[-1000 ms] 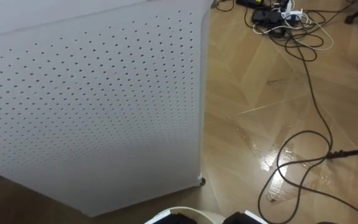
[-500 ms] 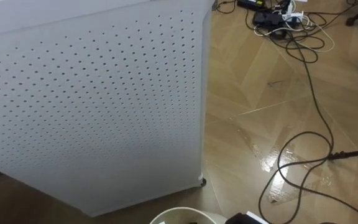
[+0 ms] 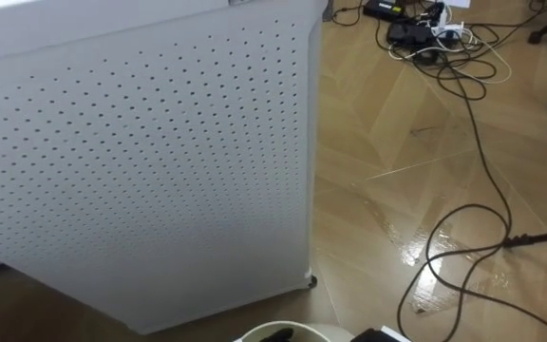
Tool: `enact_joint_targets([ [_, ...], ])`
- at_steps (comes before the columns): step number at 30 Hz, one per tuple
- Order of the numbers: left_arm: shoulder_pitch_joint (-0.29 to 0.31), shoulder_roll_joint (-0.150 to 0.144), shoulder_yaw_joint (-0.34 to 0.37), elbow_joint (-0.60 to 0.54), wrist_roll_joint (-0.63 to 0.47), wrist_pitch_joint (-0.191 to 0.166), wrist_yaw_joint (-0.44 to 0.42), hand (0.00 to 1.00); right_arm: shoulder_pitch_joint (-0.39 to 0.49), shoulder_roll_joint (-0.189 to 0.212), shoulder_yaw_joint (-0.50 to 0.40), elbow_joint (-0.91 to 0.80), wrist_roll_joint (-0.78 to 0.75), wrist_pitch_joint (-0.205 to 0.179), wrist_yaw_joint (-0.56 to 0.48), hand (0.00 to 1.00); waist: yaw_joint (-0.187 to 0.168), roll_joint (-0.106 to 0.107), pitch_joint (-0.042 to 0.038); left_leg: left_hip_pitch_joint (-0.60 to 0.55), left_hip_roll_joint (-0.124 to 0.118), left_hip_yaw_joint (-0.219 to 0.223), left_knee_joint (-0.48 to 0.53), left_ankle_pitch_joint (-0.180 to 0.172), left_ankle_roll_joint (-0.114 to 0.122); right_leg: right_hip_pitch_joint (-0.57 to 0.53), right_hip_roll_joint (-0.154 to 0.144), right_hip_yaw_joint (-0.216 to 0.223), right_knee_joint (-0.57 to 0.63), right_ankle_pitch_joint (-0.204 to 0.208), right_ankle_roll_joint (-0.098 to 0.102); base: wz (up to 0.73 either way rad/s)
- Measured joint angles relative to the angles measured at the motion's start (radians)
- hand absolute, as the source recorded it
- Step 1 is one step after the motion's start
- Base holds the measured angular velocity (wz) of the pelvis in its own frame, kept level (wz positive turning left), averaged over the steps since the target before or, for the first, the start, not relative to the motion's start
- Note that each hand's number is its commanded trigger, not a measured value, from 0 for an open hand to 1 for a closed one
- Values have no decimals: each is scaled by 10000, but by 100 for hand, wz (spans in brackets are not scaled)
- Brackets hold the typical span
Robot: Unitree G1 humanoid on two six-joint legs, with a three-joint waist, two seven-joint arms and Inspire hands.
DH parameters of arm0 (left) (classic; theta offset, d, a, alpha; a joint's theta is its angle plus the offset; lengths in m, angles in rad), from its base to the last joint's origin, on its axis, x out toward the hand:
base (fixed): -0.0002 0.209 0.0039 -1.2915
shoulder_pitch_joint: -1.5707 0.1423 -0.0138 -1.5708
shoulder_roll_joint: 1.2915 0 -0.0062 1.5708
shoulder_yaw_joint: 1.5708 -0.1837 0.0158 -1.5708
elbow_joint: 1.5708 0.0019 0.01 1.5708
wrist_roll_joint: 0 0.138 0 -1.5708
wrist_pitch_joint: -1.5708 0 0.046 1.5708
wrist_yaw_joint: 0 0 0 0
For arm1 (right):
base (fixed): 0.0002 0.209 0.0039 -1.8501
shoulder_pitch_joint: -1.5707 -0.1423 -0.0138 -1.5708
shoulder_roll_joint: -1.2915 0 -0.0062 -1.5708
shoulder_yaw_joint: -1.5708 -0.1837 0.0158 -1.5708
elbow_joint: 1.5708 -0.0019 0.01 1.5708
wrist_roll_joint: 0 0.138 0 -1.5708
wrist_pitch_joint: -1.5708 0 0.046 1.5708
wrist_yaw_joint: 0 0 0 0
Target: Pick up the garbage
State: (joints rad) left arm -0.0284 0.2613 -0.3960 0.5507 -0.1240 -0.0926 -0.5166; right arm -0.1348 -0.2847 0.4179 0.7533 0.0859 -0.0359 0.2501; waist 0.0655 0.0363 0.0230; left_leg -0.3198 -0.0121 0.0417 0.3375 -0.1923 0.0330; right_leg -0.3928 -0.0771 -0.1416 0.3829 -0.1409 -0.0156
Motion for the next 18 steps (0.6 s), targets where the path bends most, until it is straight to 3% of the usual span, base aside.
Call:
enact_joint_targets([
  [13,79,167,-3,-363,7,-4,-3,0,86,-275,31,-11,1,2,144,100,84,-1,3,368,-6,-2,-90,0,0,313,-11,7,-3,-36,7,-1],
  [18,499,318,36,-363,88,-1,-10,0,214,-370,-97,-13,-51,2,156,100,109,0,1,717,-31,-151,-193,-2,-3,710,-29,-120,-61,-112,23,8],
])
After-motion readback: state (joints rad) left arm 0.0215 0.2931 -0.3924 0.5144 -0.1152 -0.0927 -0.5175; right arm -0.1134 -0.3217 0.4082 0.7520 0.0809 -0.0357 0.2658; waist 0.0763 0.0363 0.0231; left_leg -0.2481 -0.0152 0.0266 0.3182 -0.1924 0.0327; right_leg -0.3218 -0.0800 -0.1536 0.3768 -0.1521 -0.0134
